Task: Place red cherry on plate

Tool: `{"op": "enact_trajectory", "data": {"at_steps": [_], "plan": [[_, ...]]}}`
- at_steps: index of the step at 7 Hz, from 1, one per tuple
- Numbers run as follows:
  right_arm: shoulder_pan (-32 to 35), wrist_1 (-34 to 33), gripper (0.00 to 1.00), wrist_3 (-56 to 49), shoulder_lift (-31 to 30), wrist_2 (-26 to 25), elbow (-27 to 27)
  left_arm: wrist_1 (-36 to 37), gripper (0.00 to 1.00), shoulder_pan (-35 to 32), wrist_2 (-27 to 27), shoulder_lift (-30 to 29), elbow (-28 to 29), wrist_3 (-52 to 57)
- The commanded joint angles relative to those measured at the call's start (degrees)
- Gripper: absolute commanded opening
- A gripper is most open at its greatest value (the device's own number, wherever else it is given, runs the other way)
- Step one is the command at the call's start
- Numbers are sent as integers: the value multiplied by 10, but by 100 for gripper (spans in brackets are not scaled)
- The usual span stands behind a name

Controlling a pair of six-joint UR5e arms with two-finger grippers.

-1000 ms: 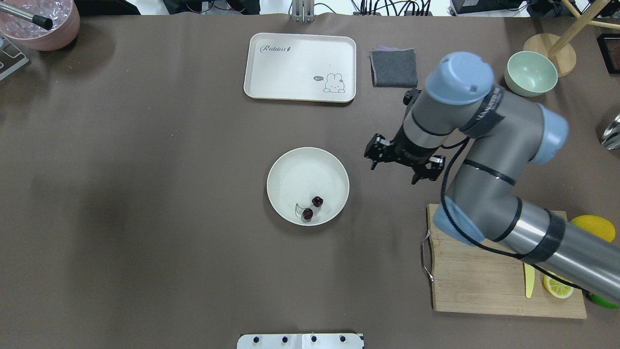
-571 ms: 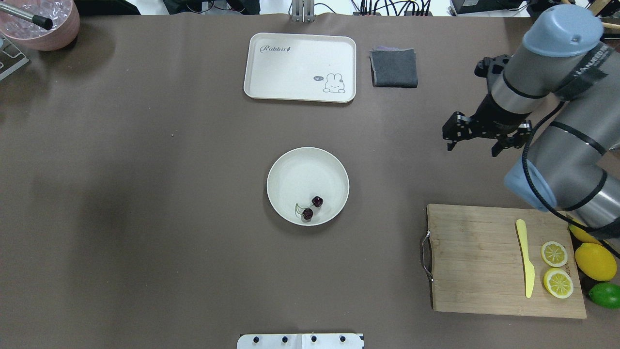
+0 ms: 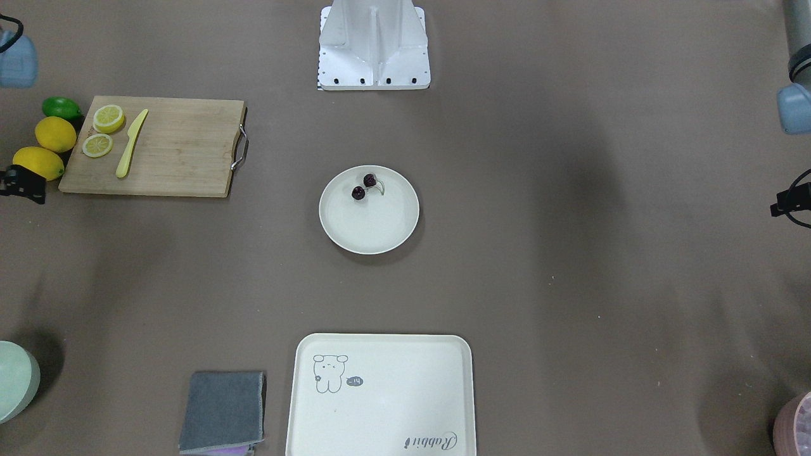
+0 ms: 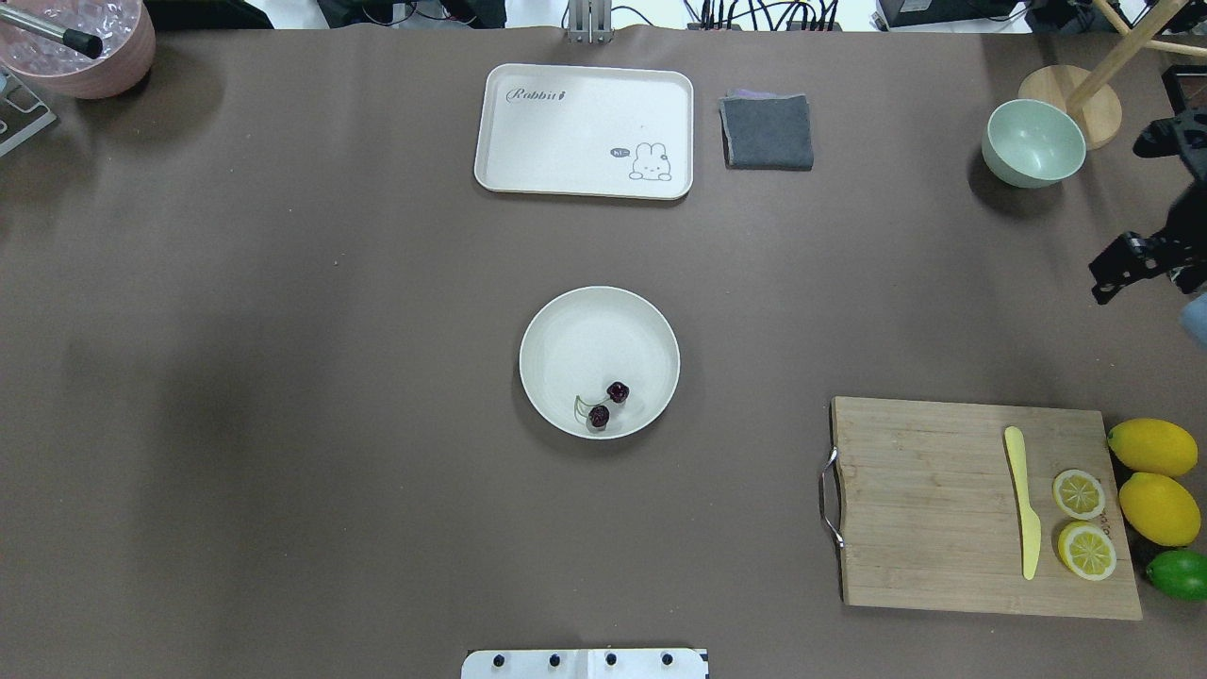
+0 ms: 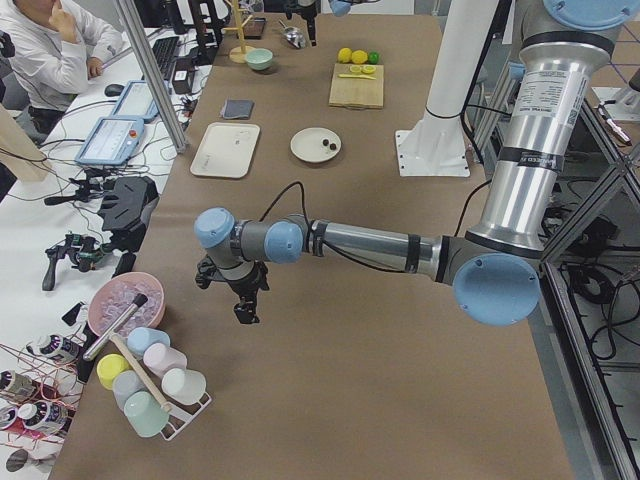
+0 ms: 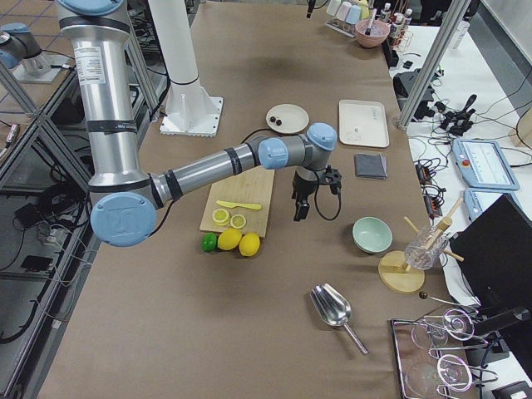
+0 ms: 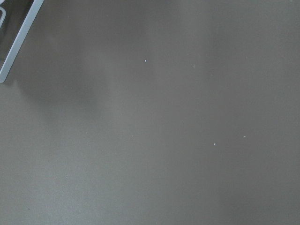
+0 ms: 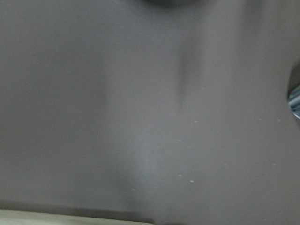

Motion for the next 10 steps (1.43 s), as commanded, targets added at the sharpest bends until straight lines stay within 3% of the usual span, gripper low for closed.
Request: {"op": "enact_trajectory", "data": {"at_steps": [1, 4, 8, 10], "plan": [[75, 2, 100, -120, -31, 6, -42, -2, 98, -1, 0, 4, -2, 9], [139, 4, 100, -245, -30, 23, -112, -13, 98, -39, 1, 8, 32, 60], [145, 16, 100, -245, -29, 10, -119, -13, 98, -48, 2, 15, 39, 78], [147, 56, 100, -239, -27, -6, -154, -13, 98, -48, 2, 15, 38, 77]]}}
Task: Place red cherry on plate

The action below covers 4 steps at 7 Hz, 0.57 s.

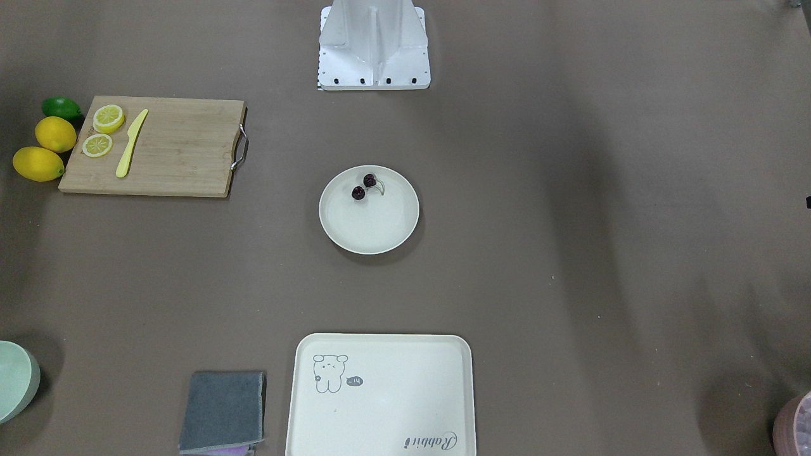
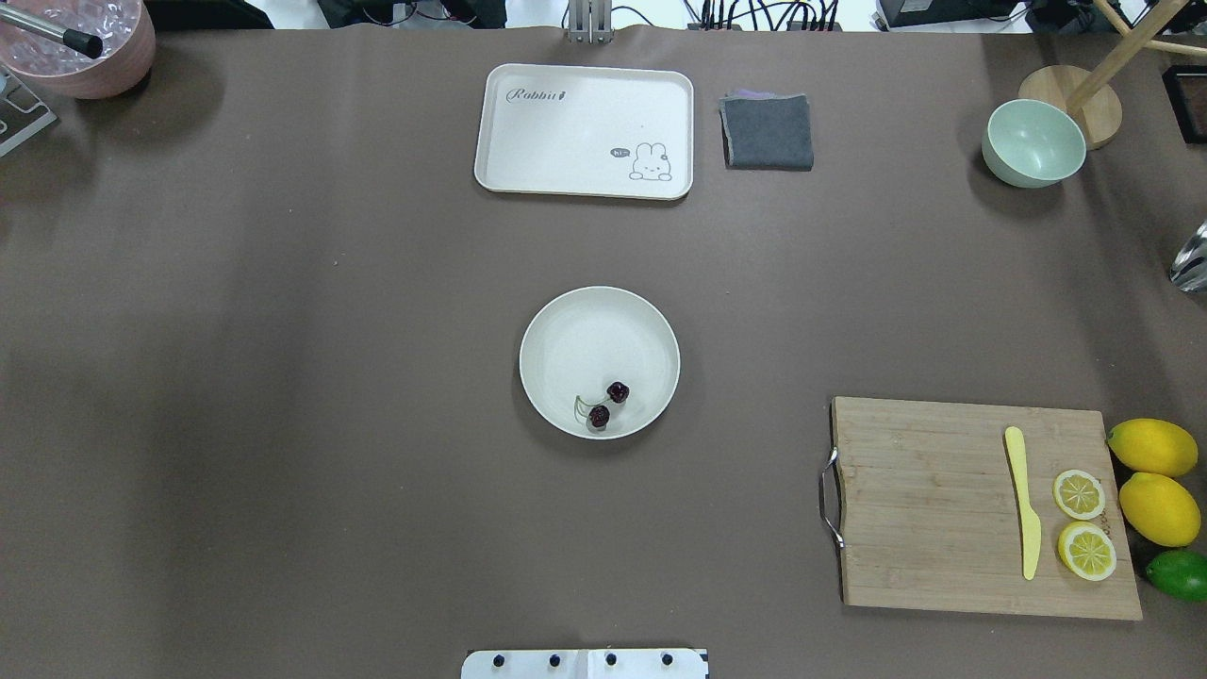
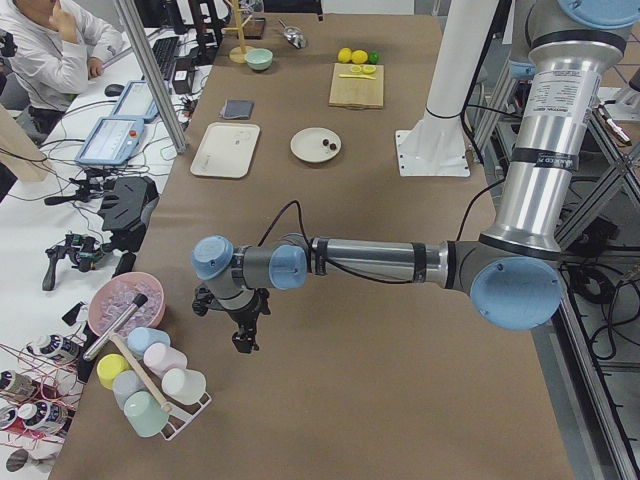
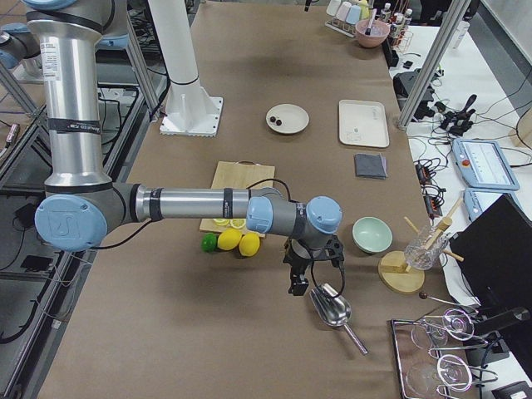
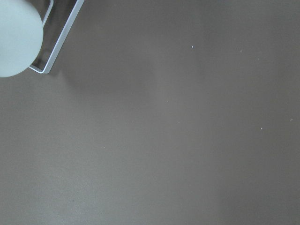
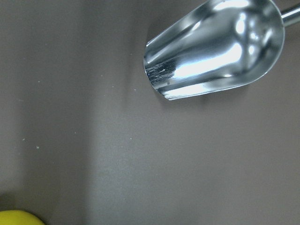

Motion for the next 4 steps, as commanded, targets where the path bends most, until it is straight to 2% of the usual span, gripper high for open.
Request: {"op": "enact_trajectory", "data": {"at_steps": [1, 4], "plan": [[1, 26, 100, -2, 3, -6, -23, 0, 98, 1, 0, -1, -2, -2], [1, 27, 100, 1, 7, -6, -24, 0, 98, 0, -1, -1, -5, 1]]}}
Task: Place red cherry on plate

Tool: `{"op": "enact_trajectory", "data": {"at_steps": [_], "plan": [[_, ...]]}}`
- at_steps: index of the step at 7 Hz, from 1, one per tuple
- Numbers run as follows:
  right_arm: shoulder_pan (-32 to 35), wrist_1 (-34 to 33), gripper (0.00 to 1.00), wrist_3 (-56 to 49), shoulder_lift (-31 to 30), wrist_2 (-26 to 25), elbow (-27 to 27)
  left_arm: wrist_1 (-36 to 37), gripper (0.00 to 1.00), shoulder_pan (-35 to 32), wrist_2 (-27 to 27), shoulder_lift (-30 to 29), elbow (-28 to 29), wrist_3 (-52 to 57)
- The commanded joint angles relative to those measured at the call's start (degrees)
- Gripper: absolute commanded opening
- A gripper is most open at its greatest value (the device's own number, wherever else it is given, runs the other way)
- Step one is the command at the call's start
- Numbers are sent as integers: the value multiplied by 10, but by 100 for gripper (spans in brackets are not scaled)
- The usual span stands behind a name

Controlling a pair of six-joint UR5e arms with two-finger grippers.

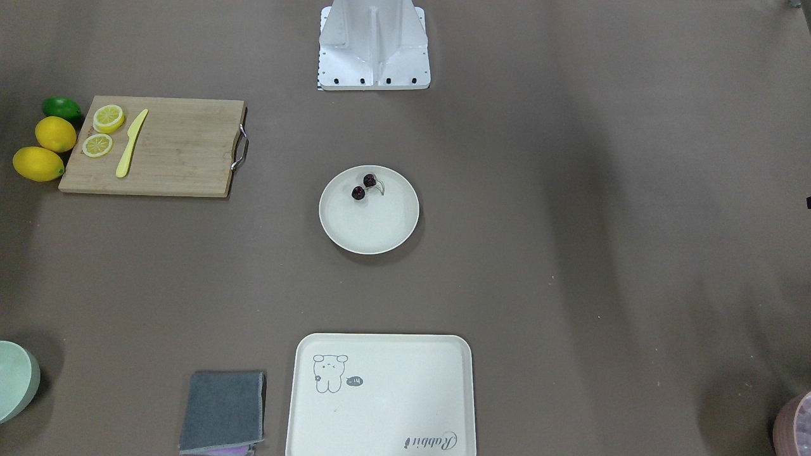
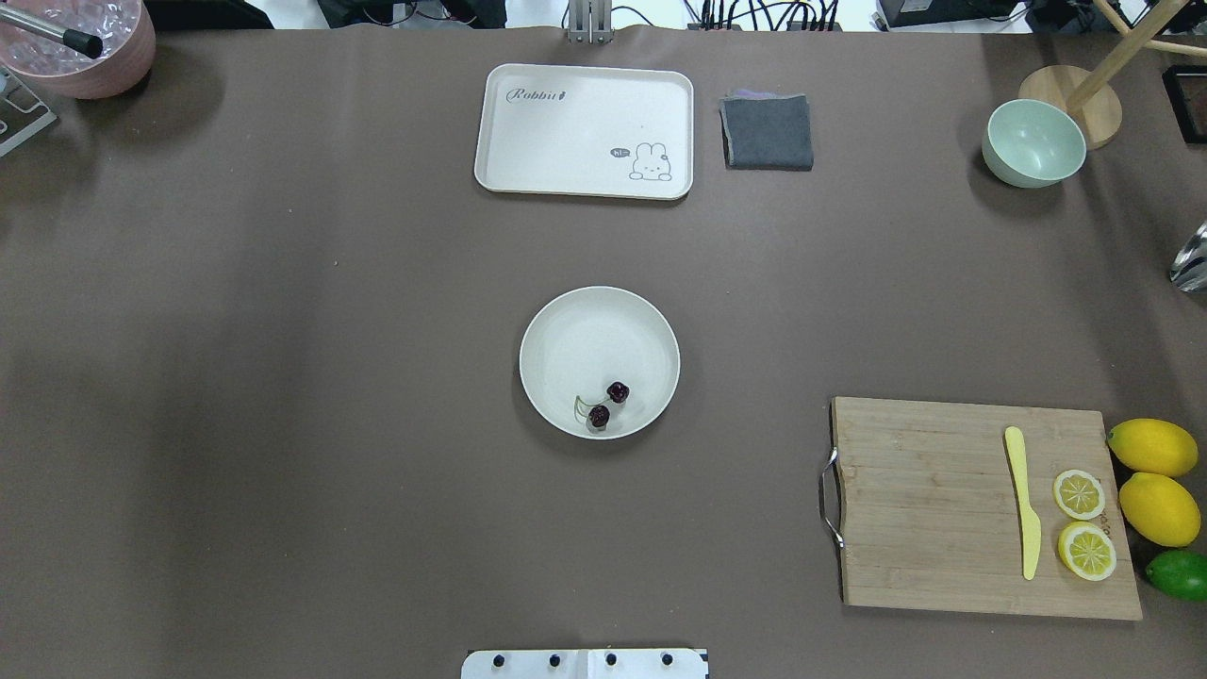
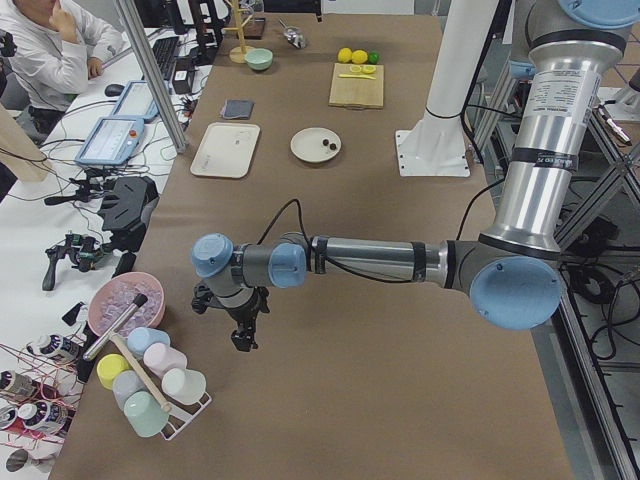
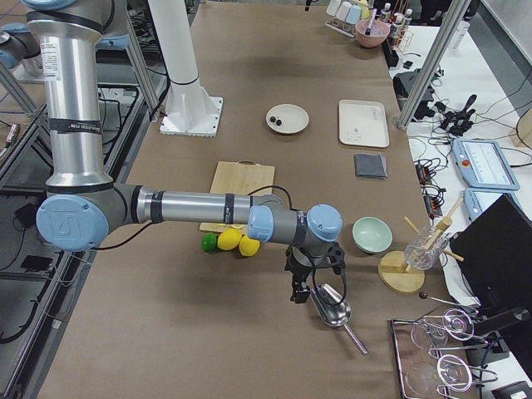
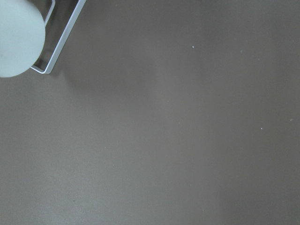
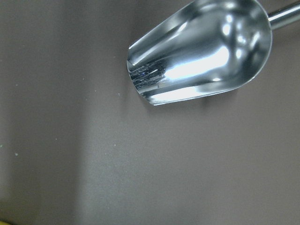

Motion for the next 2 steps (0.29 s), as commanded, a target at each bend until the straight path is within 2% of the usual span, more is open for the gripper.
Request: {"op": "enact_trajectory", "data": {"at_steps": [1, 2], "plan": [[2, 1, 100, 2, 3, -2, 0, 0, 98, 1, 0, 1, 0, 0], [3, 1, 100, 2, 3, -6, 0, 0, 98, 1, 0, -1, 0, 0]]}}
